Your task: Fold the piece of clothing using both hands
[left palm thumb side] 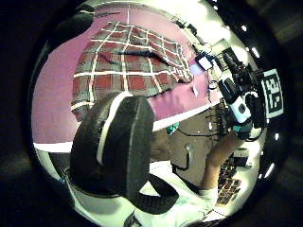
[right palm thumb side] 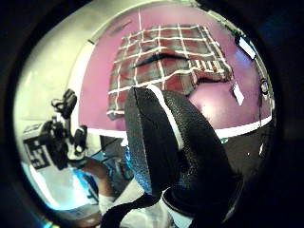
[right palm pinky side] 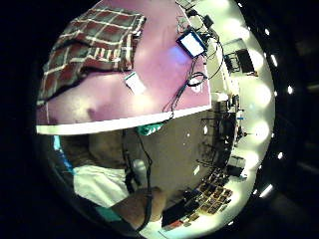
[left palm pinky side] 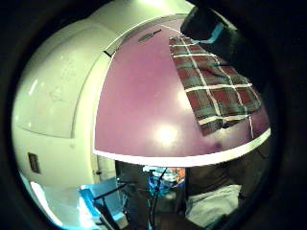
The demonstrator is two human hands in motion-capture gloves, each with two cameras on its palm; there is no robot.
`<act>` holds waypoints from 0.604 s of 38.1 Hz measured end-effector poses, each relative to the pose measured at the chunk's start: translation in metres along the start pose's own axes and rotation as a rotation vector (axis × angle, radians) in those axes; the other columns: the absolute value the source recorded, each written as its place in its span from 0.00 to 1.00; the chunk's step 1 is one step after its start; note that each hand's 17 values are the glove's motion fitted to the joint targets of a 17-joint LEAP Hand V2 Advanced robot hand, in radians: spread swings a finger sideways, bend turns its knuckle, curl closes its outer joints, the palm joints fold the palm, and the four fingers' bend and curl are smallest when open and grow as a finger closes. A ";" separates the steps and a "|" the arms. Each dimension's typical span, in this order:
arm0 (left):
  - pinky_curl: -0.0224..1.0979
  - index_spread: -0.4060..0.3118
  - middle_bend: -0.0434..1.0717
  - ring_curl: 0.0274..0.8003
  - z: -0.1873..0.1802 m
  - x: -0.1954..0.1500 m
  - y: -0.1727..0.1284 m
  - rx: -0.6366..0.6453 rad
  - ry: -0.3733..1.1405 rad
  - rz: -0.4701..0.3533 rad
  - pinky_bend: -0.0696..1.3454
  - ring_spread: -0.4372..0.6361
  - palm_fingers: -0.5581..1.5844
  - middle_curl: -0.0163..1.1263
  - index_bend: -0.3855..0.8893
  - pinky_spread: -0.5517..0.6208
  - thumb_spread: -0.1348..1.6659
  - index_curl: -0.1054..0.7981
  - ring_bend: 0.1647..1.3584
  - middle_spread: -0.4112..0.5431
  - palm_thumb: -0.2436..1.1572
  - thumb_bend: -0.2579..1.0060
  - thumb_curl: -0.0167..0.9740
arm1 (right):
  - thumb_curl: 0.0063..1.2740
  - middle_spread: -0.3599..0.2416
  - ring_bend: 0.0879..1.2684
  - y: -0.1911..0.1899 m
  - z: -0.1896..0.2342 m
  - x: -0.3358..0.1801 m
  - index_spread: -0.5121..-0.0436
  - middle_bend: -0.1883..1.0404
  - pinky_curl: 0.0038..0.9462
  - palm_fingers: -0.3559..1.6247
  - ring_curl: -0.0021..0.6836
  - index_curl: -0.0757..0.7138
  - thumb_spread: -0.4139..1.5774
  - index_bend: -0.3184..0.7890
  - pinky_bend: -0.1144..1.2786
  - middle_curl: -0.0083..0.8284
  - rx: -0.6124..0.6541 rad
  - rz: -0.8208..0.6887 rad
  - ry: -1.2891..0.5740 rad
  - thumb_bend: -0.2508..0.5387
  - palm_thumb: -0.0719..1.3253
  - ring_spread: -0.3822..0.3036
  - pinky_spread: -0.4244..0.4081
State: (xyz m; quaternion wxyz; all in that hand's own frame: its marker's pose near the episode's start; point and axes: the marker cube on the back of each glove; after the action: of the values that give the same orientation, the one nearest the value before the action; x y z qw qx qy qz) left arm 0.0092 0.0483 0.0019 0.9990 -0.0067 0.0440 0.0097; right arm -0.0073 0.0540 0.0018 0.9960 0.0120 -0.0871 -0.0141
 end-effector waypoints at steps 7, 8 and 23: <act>0.16 0.42 0.19 0.22 0.003 0.003 0.022 -0.046 0.051 -0.002 0.25 0.53 0.50 0.14 0.46 0.73 0.54 0.30 0.30 0.44 0.26 0.24 0.07 | 0.05 0.51 0.10 0.016 0.005 0.001 0.41 0.32 0.15 0.26 0.11 0.27 0.64 0.45 0.33 0.15 -0.006 -0.002 -0.076 0.51 0.23 0.70 0.75; 0.17 0.41 0.19 0.23 0.001 0.004 0.024 -0.053 0.052 -0.002 0.25 0.53 0.50 0.15 0.46 0.73 0.56 0.31 0.30 0.44 0.26 0.24 0.08 | 0.05 0.50 0.10 0.014 0.007 0.002 0.39 0.32 0.16 0.26 0.11 0.28 0.66 0.45 0.33 0.16 -0.004 -0.004 -0.080 0.51 0.24 0.70 0.76; 0.23 0.40 0.18 0.29 -0.011 0.016 0.033 -0.030 0.042 0.026 0.24 0.55 0.49 0.21 0.44 0.80 0.71 0.42 0.31 0.44 0.26 0.21 0.14 | 0.09 0.50 0.11 0.028 -0.001 0.007 0.27 0.32 0.24 0.24 0.20 0.36 0.81 0.41 0.35 0.27 0.028 -0.071 -0.127 0.44 0.25 0.74 0.81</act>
State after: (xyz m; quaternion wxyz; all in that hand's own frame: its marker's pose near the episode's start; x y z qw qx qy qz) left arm 0.0234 0.0818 -0.0109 0.9974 -0.0215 0.0650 0.0230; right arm 0.0003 0.0820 0.0026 0.9871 0.0282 -0.1496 -0.0487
